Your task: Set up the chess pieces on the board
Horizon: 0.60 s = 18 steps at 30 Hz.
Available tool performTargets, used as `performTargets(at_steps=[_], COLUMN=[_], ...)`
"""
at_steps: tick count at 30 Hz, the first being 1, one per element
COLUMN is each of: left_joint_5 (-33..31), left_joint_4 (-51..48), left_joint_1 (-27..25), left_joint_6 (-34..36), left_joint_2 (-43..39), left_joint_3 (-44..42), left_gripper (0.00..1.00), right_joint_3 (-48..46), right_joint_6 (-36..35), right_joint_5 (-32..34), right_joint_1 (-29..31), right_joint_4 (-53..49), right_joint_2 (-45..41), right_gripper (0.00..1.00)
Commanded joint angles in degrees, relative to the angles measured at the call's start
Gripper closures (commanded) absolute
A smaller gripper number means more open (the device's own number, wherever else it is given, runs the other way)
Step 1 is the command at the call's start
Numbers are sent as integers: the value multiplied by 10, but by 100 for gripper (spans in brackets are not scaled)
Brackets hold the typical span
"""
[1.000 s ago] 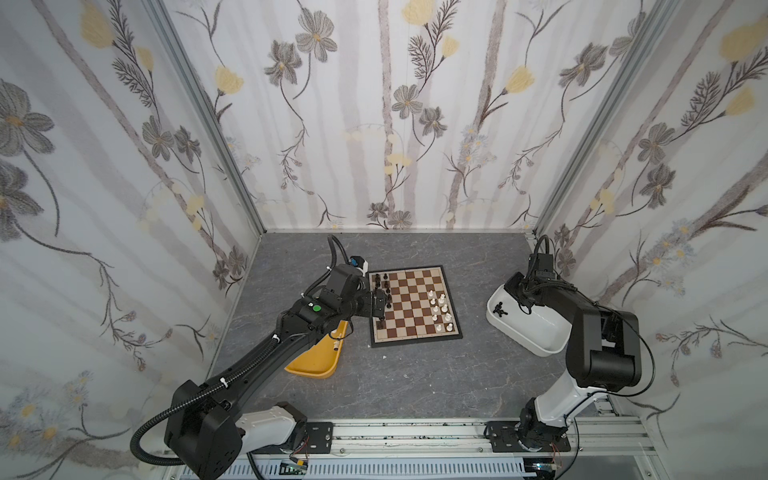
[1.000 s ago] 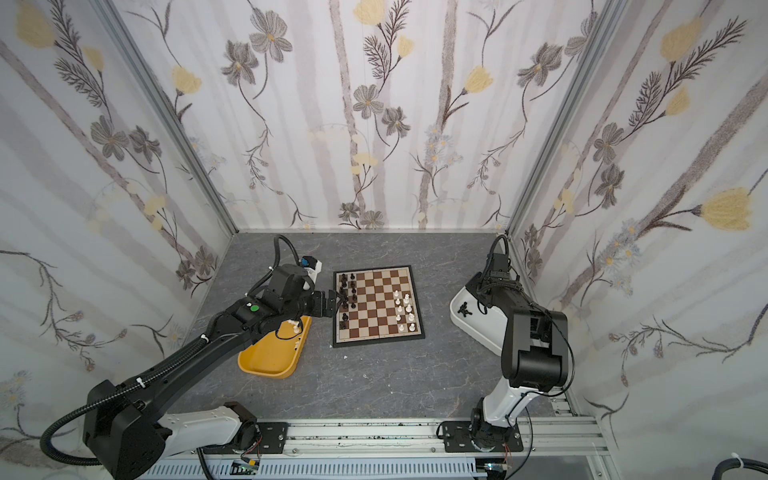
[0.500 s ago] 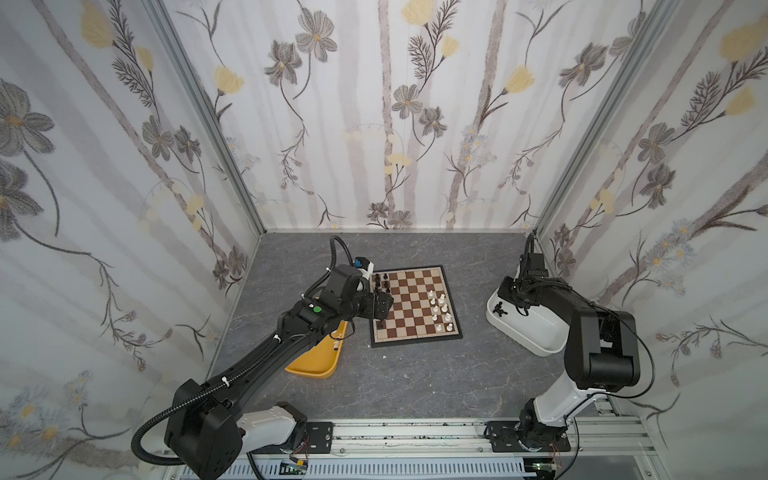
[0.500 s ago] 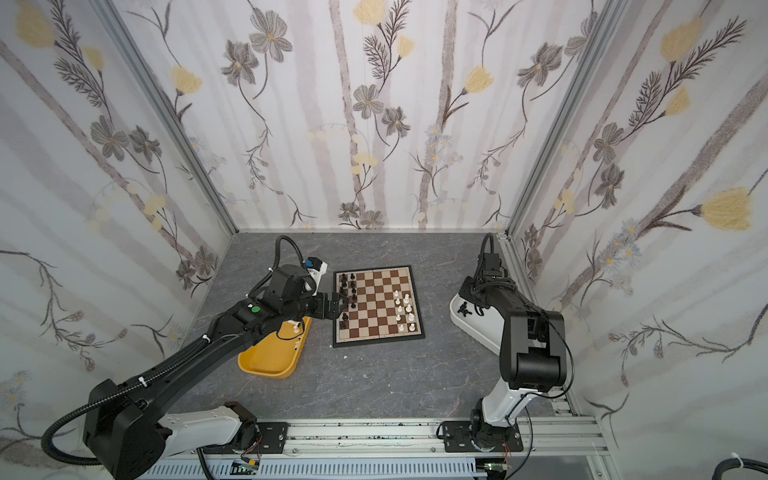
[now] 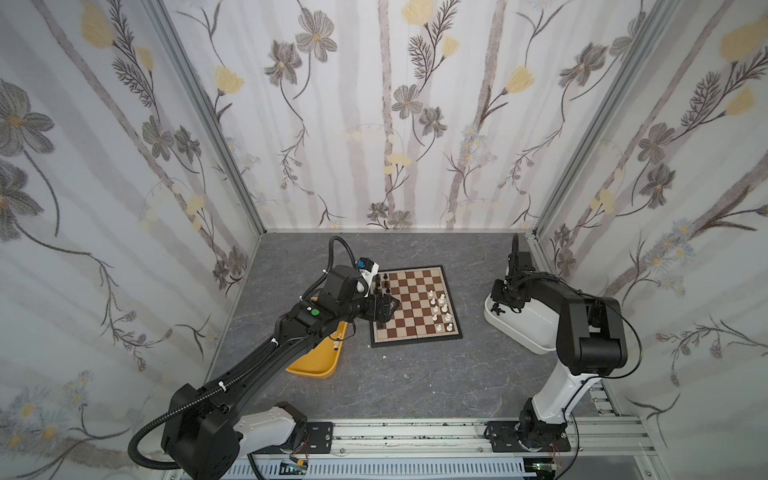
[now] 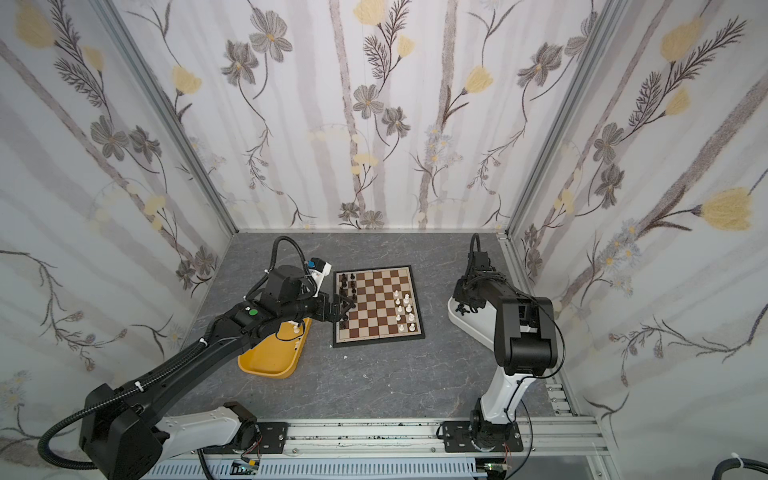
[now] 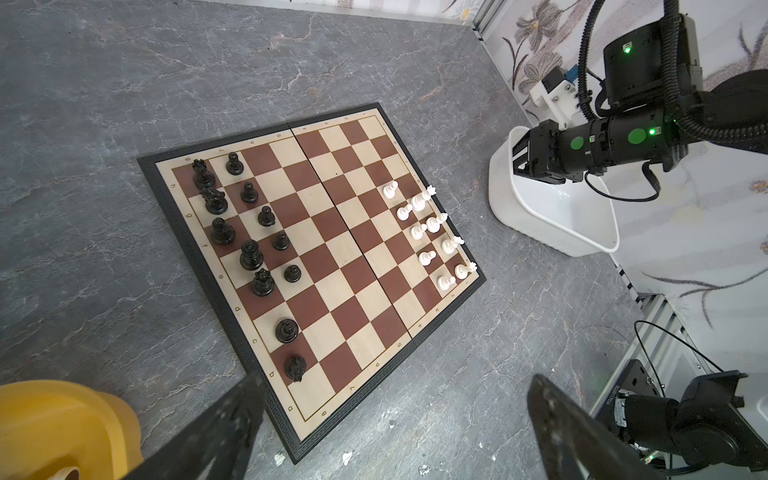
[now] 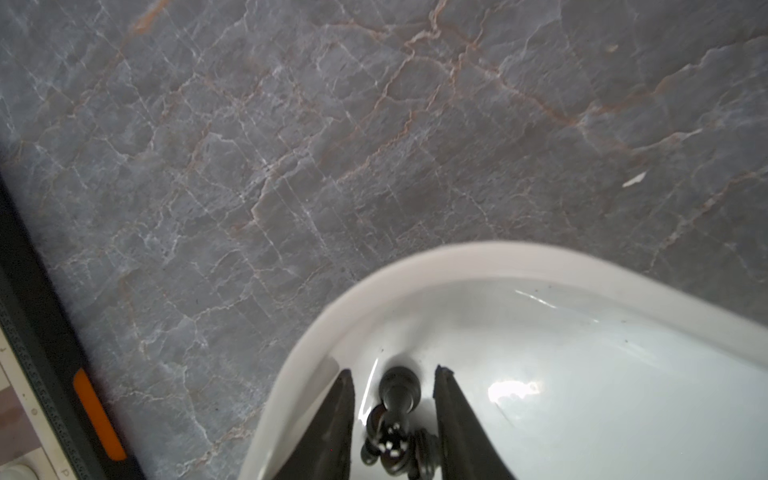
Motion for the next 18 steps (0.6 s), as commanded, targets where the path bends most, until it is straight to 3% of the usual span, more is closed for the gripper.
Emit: performTargets(at_steps=[1,18], left_joint_5=[2,-18], left_joint_4=[18,15], left_joint_1=[2,3], left_joint_6=[6,5], left_joint_2=[0,-7], left_joint_3=[0,-1], left_gripper=[0,0], right_joint_3=[1,20], right_joint_6=[-12,-17], right_joint_5=[16,26], right_joint_1=[3,3], right_joint_4=[1,-12], right_joint_2=[1,18], right_gripper=[69,80])
